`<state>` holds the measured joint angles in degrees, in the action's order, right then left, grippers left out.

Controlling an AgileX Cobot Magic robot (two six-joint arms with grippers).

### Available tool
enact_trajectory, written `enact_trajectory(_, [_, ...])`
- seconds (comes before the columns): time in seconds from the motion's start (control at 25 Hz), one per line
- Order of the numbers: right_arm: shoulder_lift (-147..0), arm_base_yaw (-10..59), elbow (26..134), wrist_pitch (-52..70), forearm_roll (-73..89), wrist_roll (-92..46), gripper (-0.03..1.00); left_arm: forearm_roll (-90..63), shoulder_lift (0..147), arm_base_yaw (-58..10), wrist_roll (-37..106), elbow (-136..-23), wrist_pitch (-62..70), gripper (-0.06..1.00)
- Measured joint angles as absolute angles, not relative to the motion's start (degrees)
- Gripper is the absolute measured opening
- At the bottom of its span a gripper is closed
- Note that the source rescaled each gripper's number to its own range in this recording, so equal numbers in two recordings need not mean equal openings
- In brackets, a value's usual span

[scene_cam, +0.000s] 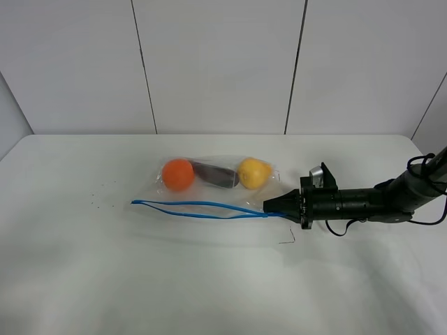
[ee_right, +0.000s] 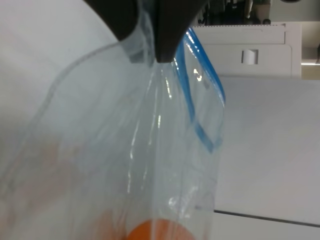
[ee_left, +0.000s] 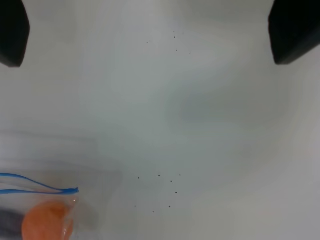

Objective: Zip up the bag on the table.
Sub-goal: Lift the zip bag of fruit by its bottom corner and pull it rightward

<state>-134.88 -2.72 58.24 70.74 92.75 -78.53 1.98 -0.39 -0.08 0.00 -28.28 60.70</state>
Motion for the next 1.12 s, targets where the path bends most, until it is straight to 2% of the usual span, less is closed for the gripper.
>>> enact_trajectory(1.12, [-129.6,-2.9,57.8,69.1,88.9,-72.7,0.0,2.0,-0.4,-0.1,0.0,-28.3,60.8,1.0])
